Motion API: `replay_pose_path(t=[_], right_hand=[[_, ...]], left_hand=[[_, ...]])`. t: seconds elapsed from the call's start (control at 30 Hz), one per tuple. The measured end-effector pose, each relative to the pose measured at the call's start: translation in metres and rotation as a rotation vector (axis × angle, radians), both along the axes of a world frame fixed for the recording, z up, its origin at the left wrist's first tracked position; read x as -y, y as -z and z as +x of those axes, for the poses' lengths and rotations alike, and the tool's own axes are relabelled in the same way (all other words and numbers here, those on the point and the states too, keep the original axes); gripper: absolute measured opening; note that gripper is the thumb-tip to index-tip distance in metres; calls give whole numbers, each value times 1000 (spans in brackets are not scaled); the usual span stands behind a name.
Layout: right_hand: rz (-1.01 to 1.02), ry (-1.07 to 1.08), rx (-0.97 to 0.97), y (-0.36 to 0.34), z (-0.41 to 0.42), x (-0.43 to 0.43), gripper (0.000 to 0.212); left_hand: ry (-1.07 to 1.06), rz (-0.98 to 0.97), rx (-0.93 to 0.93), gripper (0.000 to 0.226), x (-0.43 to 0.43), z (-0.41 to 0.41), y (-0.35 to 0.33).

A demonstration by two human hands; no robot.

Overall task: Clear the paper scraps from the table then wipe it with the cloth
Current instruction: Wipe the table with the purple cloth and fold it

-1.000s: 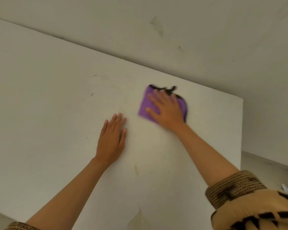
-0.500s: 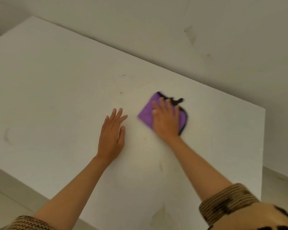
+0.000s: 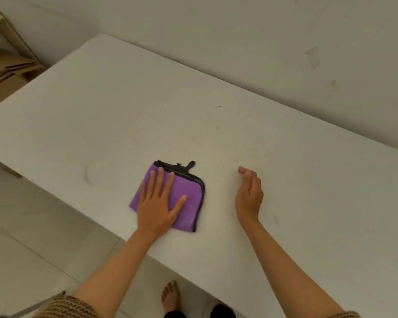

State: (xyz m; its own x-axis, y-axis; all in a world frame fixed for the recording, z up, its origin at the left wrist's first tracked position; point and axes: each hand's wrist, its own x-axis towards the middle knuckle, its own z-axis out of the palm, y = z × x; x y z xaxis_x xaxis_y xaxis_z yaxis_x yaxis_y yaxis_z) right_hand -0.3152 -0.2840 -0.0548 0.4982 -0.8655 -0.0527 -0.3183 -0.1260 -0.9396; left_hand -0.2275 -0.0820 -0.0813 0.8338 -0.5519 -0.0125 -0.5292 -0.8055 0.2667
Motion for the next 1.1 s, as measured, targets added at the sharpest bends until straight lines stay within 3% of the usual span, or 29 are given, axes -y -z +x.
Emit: replay_pose_path(t=[0.17,0.3,0.37,0.5,0.63,0.73,0.87,0.97,1.03,1.1], right_hand=[[-100,-50,-103,9,3,-12,32],[-139,-34,-115,9,3,-15,32],[-167,-28,-121,10,5,-17,32],[-234,-50,-177,12,6,-17,33],[-282,-98,-221,19,5,-14,37],[-326,-90,-241,23,7,-12,39],[-438,-92,-297,20,16,-3,38],[-591,-163,-428,15,29,19,37],[-592,-151,-458,13,38,42,42],[-548,-83,-440,10,50,72,47]], left_hand=[[-304,73,-19,84,-107,67,-8],[-375,65,-38,86,-108,64,-10],[-277,14,-22,86,-78,39,-8],[202,-28,-22,84,-18,-29,-5],[286,-54,-8,80,-8,-24,-3],[99,-95,-59,82,-23,32,-7],[-238,-90,-51,106,-46,126,-10],[-281,38,-37,110,-36,166,-11],[-294,16,-44,104,-1,163,-9],[-171,-53,-39,93,48,141,-6]])
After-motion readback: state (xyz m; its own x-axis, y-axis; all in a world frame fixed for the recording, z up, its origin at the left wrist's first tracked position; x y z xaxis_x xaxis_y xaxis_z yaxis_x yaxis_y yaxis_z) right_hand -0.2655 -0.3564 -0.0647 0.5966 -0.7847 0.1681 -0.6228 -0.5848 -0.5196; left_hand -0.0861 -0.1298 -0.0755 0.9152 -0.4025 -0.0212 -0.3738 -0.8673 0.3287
